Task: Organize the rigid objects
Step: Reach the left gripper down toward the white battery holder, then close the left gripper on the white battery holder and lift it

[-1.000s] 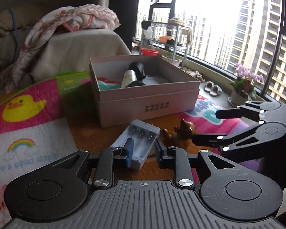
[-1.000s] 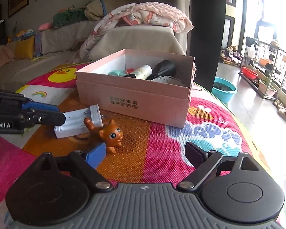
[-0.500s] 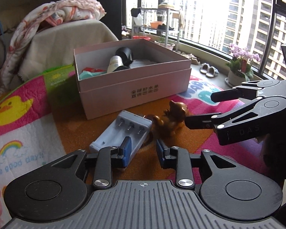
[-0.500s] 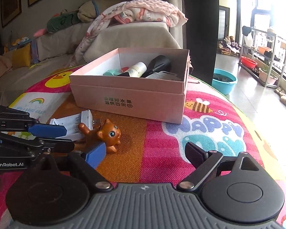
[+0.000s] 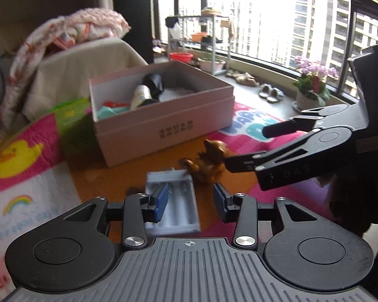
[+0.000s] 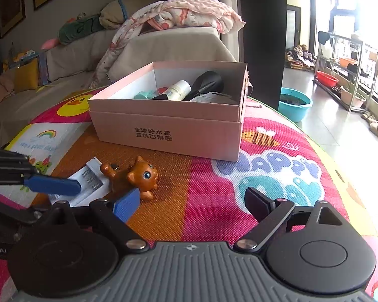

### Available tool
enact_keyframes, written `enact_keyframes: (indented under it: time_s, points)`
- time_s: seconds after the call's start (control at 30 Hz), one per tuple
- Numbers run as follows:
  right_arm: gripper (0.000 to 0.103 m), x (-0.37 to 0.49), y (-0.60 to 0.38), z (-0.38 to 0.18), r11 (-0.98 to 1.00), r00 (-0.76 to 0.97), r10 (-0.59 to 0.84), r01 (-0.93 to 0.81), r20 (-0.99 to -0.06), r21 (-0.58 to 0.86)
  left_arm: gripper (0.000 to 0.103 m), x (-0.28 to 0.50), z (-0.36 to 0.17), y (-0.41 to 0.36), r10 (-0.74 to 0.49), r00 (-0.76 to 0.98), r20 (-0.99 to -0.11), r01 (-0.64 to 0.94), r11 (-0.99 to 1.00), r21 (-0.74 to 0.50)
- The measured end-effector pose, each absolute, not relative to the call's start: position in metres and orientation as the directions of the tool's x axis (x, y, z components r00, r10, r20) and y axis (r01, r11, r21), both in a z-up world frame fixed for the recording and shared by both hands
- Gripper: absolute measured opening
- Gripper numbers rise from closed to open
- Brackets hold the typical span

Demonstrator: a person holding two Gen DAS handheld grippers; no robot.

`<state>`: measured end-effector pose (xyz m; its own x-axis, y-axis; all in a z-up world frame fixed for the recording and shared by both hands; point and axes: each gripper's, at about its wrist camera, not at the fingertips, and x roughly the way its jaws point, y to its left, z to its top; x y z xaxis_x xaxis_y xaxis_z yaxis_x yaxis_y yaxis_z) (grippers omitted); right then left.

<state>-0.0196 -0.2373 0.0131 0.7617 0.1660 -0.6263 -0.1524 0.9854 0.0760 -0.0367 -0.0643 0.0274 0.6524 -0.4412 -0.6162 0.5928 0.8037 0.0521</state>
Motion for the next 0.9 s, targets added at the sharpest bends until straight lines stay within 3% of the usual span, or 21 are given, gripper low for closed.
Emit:
enact_keyframes:
  time_s: [0.6, 0.9]
  points:
    - [0.091, -0.019, -0.241, 0.012, 0.985, 0.758, 0.173, -0.143, -0.628, 0.099, 0.044, -0.021, 0.015, -0.059, -0.439, 0.601, -0.668, 0.553, 0.832, -0.048]
    - [0.091, -0.018, -0.242, 0.012, 0.985, 0.756, 0.172, -0.14, -0.632, 0.102, 0.078, -0.023, 0.012, -0.07, -0.479, 0.564, -0.673, 0.612, 0.789, -0.049]
